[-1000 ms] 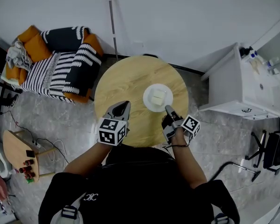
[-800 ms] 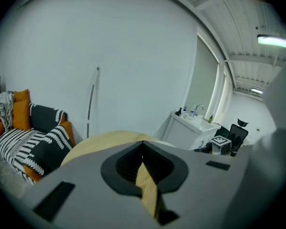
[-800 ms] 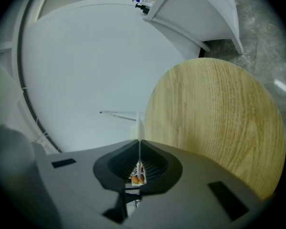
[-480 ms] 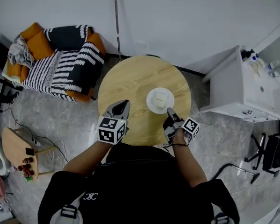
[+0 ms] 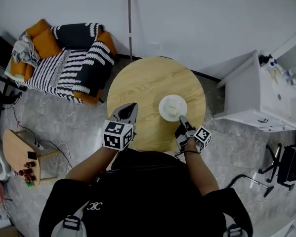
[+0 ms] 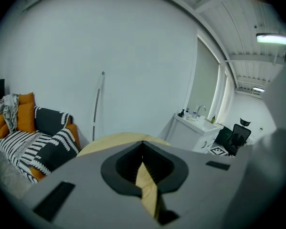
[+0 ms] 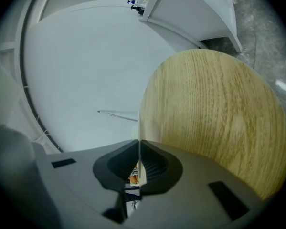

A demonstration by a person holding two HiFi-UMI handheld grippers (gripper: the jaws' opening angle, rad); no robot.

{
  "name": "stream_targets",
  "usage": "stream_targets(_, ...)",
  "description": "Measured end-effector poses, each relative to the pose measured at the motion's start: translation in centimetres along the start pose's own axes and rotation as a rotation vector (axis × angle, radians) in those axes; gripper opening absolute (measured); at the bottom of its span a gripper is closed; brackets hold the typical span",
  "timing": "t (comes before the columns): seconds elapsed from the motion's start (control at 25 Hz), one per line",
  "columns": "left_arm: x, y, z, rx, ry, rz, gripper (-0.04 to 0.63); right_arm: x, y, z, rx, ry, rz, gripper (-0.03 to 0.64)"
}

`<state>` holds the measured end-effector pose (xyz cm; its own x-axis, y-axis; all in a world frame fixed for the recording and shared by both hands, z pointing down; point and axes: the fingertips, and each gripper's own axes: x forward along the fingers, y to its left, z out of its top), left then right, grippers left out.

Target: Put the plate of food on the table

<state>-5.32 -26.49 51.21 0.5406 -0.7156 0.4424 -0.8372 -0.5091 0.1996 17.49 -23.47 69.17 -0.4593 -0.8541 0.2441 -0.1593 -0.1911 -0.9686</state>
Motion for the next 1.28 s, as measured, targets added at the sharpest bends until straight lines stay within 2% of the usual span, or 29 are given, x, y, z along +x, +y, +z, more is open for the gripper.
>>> stream_targets(0.76,-1.3,1.1,0.0,0.008,0.003,0.024,0.006,0.7,-1.8,-1.7,0.001,0.046,-0.006,0.023)
stream_targets(1.08,-1.2,1.1,-0.1,-0.002,0.002,0.024,0.007,0.6,-2.8,-1.7,0.012,0.044,-0.066,0.023)
stream_targets(1.28,-1.1,1.3,-0.4,-0.009,0.006,0.022,0.006,0.7,-3.5,-1.8,0.01,0.046,-0.14,0.021)
